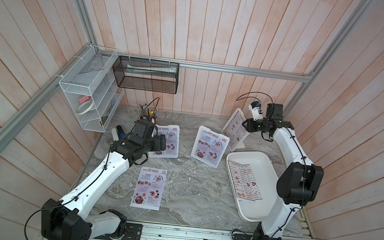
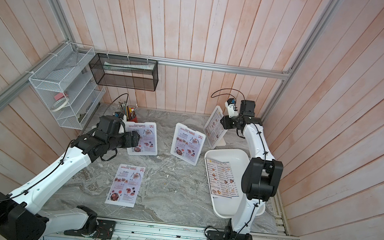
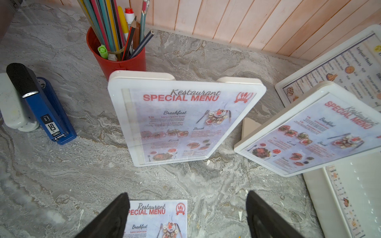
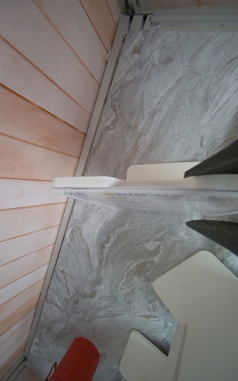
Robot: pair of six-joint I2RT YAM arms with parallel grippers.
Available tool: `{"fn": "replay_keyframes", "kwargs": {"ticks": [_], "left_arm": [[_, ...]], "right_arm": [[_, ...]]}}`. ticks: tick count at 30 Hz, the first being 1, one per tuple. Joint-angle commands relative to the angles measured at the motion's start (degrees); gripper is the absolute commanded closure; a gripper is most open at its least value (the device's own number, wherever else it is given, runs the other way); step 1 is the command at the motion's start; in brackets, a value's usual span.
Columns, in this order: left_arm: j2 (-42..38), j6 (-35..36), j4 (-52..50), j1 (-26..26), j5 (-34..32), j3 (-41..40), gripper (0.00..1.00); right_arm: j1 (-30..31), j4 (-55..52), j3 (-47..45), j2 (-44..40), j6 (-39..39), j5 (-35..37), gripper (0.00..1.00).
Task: Replace the menus in the menu holders
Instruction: Place the menu holder at the center of the board, then adjust the menu holder at the center of the board.
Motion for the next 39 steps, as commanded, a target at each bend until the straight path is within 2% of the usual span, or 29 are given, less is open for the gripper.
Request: {"fn": "replay_keyframes", "kwargs": {"ticks": [1, 4, 10, 15, 17, 27, 39], "left_arm": [[0.41, 1.01, -0.92, 0.29, -0.87, 1.73, 0.1], [0.3, 0.98, -1.03, 0.33, -0.91, 1.84, 0.1], [-0.2, 0.73, -0.89, 0.29, -0.81, 1.97, 0.1], [-0.82, 0.6, -1.03, 0.28, -0.61, 1.76, 0.1], [-1.04, 0.6, -1.11, 0.34, -0.57, 1.65, 0.1], [-1.62, 0.74, -1.56, 0.31, -1.35, 1.55, 0.1], [0.24, 0.51, -0.76, 0.3, -0.91, 2.05, 0.1]], "right_arm": [[0.83, -0.28, 3.03, -2.52, 1.34, 3.55, 0.62], [1.55, 1.19, 2.15, -6.16, 4.7, 4.82, 0.59], [6.82, 1.35, -3.03, -10.98, 10.43, 8.94, 0.57], [8.33, 6.19, -13.54, -13.4, 18.6, 9.22, 0.59], [8.26, 9.38, -17.45, -14.26, 21.0, 11.66, 0.61], [0.7, 18.08, -25.59, -13.37, 26.06, 9.94, 0.71], [-5.08, 19.61, -19.2, -6.77, 23.08, 7.68, 0.72]]}}
